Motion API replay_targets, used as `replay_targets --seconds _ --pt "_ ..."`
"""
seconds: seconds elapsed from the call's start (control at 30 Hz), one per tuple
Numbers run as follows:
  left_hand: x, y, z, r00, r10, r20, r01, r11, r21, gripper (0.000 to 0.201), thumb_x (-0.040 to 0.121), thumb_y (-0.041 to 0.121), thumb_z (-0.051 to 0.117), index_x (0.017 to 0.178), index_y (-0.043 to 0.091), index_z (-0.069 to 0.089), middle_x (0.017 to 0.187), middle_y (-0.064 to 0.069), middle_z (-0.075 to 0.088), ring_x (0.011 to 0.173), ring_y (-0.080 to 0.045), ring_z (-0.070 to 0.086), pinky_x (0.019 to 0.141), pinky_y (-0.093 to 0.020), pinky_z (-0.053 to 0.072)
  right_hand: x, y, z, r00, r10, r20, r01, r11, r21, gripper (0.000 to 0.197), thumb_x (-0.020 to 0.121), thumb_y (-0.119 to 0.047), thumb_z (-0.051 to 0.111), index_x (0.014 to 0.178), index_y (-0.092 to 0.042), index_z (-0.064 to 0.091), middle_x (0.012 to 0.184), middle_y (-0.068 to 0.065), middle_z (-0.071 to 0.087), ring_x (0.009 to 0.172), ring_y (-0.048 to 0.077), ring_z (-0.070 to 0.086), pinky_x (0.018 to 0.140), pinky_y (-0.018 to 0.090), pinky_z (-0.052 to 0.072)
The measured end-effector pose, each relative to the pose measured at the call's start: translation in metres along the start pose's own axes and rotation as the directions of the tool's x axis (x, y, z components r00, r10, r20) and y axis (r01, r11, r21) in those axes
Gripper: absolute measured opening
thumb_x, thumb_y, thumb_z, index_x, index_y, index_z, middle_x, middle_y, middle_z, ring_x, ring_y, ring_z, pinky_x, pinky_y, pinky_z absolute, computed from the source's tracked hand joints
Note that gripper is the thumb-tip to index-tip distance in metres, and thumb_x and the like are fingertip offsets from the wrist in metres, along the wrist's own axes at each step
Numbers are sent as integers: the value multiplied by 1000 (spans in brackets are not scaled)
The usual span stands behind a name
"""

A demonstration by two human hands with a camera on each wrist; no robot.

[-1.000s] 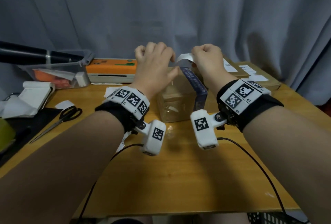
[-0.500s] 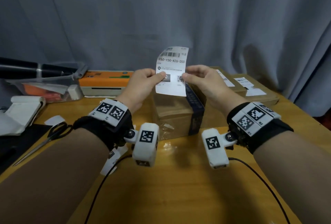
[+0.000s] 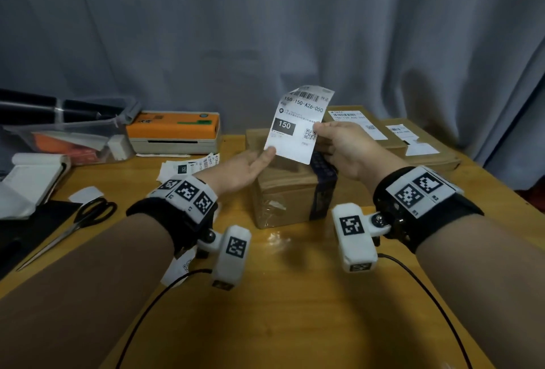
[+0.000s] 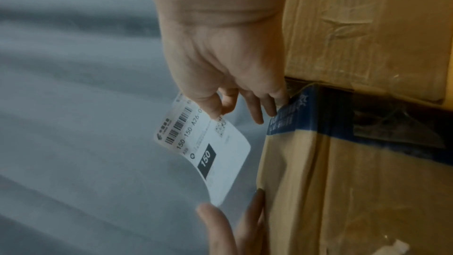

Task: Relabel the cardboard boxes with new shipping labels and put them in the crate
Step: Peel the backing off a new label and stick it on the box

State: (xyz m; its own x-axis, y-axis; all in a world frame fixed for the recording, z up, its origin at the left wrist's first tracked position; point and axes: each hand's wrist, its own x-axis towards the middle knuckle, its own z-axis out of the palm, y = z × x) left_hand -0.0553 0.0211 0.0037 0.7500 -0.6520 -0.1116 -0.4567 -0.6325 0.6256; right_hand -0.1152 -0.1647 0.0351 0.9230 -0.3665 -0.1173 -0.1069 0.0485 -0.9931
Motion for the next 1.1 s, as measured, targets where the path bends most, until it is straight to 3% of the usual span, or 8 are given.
replay_targets --seconds 0.2,0.3,0.4,0.5,0.63,0.77,0.9,1.1 --pt "-15 -8 -9 996 -81 34 76 989 124 82 83 60 53 150 27 18 155 4 27 139 -17 31 108 -26 26 -14 5 2 996 87 -28 -87 996 27 14 97 -17 49 87 -12 57 76 2 66 80 18 60 76 34 45" --pt "-27 -10 -10 996 -88 28 85 993 88 80 82 59 56 149 31 22 154 4 28 139 -17 31 107 -27 27 -28 4 4 989 148 -2 -148 989 -9 22 96 -24 48 108 -11 60 92 5 69 104 25 57 104 48 32" --pt "-40 -10 -14 993 -108 53 104 992 68 81 80 58 60 148 33 24 154 4 28 139 -17 31 109 -29 26 -40 1 6 980 195 27 -194 980 -41 29 96 -25 47 116 -8 58 103 9 68 121 32 49 111 58 22" --pt "-56 -4 -16 985 -126 114 115 988 102 79 82 54 61 148 31 25 154 4 28 139 -17 29 109 -28 24 -53 0 5 974 220 48 -215 972 -92 23 96 -22 48 111 -9 58 93 9 67 111 31 53 104 54 32" --pt "-72 15 -23 999 -44 15 42 991 124 41 94 22 52 135 17 50 140 1 48 127 -15 43 99 -21 28 -63 -1 7 983 163 -82 -178 959 -221 18 92 -22 57 104 -9 60 96 4 69 86 18 60 65 30 38" --pt "-73 31 -36 965 -53 -257 -19 963 -270 27 96 24 48 109 7 64 107 -2 65 99 -16 60 85 -25 47 -62 -6 6 992 75 -102 -95 973 -212 9 91 -16 60 95 -9 63 86 3 71 79 17 66 63 26 46" --pt "-62 34 -34 960 -53 -275 -59 922 -383 25 89 30 63 98 8 55 86 -5 68 70 -11 63 56 -15 52 -59 -9 11 992 97 -75 -110 974 -199 5 88 -15 63 85 -11 62 76 1 66 73 17 61 74 29 48" --pt "-35 29 -28 946 -219 -241 92 889 -449 12 85 5 66 73 1 64 44 0 57 33 -1 48 40 -11 44 -43 -6 24 986 110 -128 -146 937 -318 11 83 -18 70 85 -8 65 80 6 64 64 14 52 57 24 42"
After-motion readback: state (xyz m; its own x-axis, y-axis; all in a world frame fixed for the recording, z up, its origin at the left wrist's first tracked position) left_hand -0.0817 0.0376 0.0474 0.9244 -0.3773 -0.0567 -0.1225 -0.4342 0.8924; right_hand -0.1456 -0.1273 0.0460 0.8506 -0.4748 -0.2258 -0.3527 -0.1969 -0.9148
